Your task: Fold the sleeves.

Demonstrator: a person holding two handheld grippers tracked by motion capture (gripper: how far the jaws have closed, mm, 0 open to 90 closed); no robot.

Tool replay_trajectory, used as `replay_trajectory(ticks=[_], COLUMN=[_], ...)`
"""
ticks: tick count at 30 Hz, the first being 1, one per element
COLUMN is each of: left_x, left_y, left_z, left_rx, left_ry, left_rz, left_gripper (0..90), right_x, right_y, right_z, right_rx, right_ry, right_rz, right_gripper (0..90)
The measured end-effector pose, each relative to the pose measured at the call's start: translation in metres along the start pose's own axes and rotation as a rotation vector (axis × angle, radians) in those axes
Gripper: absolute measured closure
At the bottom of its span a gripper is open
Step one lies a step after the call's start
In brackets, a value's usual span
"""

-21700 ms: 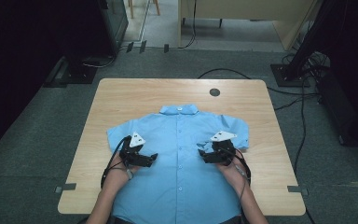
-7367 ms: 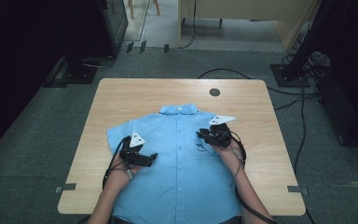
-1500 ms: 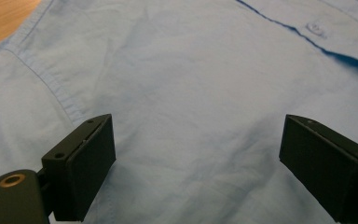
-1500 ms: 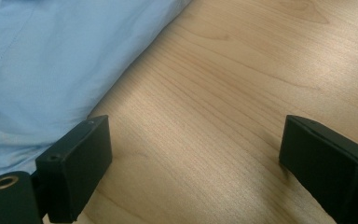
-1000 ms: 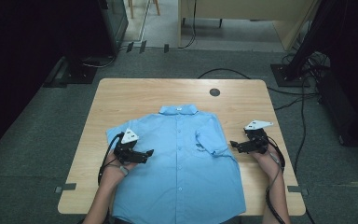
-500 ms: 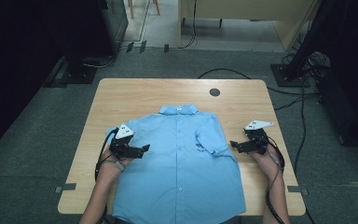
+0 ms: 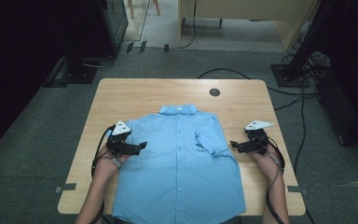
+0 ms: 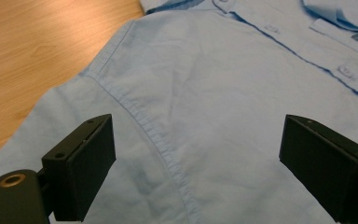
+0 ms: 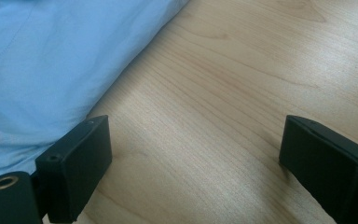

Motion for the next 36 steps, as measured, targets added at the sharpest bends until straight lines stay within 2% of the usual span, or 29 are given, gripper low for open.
replay_trajectory(ticks=[3,6,10,17,21,26,29,31,33,36], left_x=[0.001,0.004,0.004,0.004,0.001,-0.001,-0.002,-0.003,-0.002,0.0], left_y=[-0.005,-0.008,-0.013,-0.021,-0.025,-0.033,-0.037,-0.039,-0.042,-0.044], left_z=[-0.002,-0.004,-0.006,-0.006,-0.009,-0.013,-0.014,-0.015,-0.015,-0.014], left_rx=[0.008,0.006,0.01,0.02,0.022,0.032,0.037,0.036,0.039,0.041], left_ry=[0.008,0.024,0.023,0.03,0.035,0.052,0.052,0.05,0.068,0.074], left_rz=[0.006,-0.006,-0.007,-0.048,-0.041,-0.057,-0.048,-0.063,-0.065,-0.039], left_gripper=[10.6,10.6,10.6,10.6,10.6,10.6,10.6,10.6,10.6,10.6], right_x=[0.0,0.0,0.0,-0.001,-0.001,-0.001,-0.001,-0.001,-0.001,-0.001], right_y=[0.0,0.0,0.0,-0.001,-0.001,-0.001,-0.001,-0.001,-0.001,-0.001], right_z=[0.0,0.0,-0.001,-0.001,-0.001,-0.001,-0.001,-0.001,-0.001,-0.001], right_rx=[-0.003,-0.006,-0.01,-0.023,-0.024,-0.026,-0.027,-0.028,-0.029,-0.03], right_ry=[0.0,0.0,0.0,0.0,0.0,0.001,0.0,0.0,0.0,0.0], right_rz=[0.002,0.006,0.009,0.018,0.019,0.02,0.022,0.023,0.023,0.024], right_gripper=[8.7,8.7,8.7,8.7,8.7,8.8,8.7,8.7,8.7,8.7])
Point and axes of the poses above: each handheld gripper's, and its own axes: z roughly forward along the jaws, x roughly out of its top, y roughly to its right, the point moved 9 cm from there along z, roughly forward along the jaws, and after that the axes turned 5 degrees about y, right-handed, at the moved point
